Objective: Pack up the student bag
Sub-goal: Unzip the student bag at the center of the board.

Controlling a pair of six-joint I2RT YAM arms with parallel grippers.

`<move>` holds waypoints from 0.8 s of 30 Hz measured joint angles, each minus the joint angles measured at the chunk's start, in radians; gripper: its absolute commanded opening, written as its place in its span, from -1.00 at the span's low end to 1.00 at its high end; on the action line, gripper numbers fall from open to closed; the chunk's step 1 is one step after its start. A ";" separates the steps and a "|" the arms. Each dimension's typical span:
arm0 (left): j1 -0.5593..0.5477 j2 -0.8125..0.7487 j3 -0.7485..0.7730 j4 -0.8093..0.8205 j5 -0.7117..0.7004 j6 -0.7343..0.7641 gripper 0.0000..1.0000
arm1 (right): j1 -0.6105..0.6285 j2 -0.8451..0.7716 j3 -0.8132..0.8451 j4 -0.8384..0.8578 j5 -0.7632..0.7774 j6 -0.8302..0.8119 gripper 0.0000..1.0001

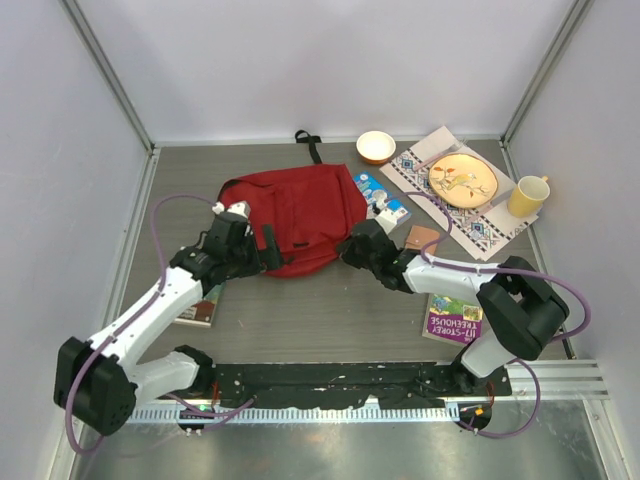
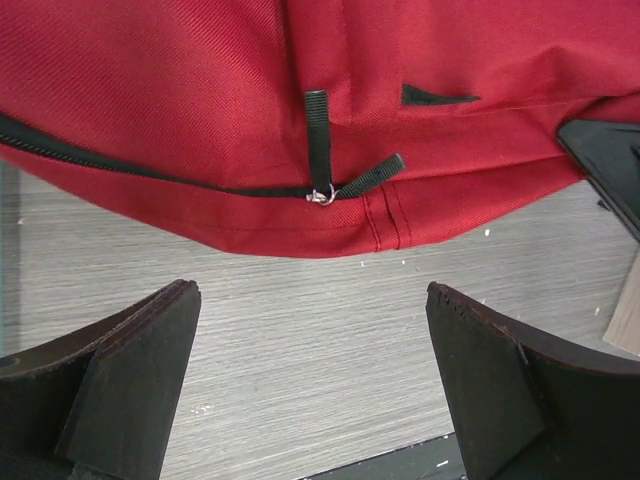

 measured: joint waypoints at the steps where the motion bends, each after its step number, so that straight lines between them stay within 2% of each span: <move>1: -0.013 0.016 0.000 0.008 -0.004 -0.005 0.99 | -0.003 0.000 -0.004 0.000 -0.008 -0.004 -0.98; 8: -0.055 0.148 0.024 0.032 -0.075 -0.057 0.80 | -0.008 0.008 -0.017 0.005 -0.047 -0.014 -0.99; 11: -0.056 0.183 0.056 0.036 -0.102 -0.069 0.64 | -0.009 0.012 -0.017 0.010 -0.057 -0.021 -0.98; 16: -0.056 0.260 0.121 0.062 -0.120 -0.073 0.25 | -0.010 0.012 -0.019 0.011 -0.062 -0.030 -0.99; 24: -0.060 0.327 0.137 0.077 -0.128 -0.074 0.15 | -0.010 0.012 -0.027 0.017 -0.068 -0.031 -0.99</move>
